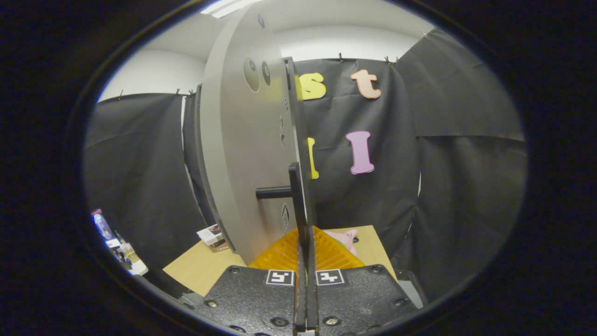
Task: Open the shoe cabinet door, grab the shoes and put them into the shoe cabinet, then close the shoe cabinet door.
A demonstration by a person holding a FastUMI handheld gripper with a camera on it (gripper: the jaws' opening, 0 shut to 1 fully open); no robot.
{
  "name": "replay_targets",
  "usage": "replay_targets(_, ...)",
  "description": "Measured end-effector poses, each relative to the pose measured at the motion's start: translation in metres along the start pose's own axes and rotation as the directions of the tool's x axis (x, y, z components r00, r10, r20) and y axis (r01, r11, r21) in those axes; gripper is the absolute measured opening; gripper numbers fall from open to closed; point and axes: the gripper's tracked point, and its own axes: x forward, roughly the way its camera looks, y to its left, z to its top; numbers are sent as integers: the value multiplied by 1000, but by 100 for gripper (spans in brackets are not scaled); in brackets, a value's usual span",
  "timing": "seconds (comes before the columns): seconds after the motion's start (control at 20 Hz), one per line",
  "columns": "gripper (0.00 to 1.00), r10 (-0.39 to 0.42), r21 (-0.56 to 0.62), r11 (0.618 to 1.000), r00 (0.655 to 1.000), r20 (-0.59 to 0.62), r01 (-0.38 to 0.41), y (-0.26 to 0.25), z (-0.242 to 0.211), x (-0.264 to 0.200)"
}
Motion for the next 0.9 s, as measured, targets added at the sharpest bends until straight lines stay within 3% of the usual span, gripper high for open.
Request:
replay_targets(0.15, 4, -18, 19, 1000, 999, -27, 18, 1, -7, -5)
replay_targets(0.25, 10, -29, 28, 999, 999, -30, 30, -2, -9, -11)
replay_targets(0.35, 28, -44, 24, 999, 999, -15, 44, -6, -8, -22)
replay_targets(0.65, 91, -189, -104, 975, 979, 80, 197, -27, -2, -74)
replay_targets(0.8, 100, -226, -147, 959, 968, 108, 241, -20, -11, -102)
replay_targets(0.9, 100, -222, -146, 961, 970, 102, 236, -6, -24, -113)
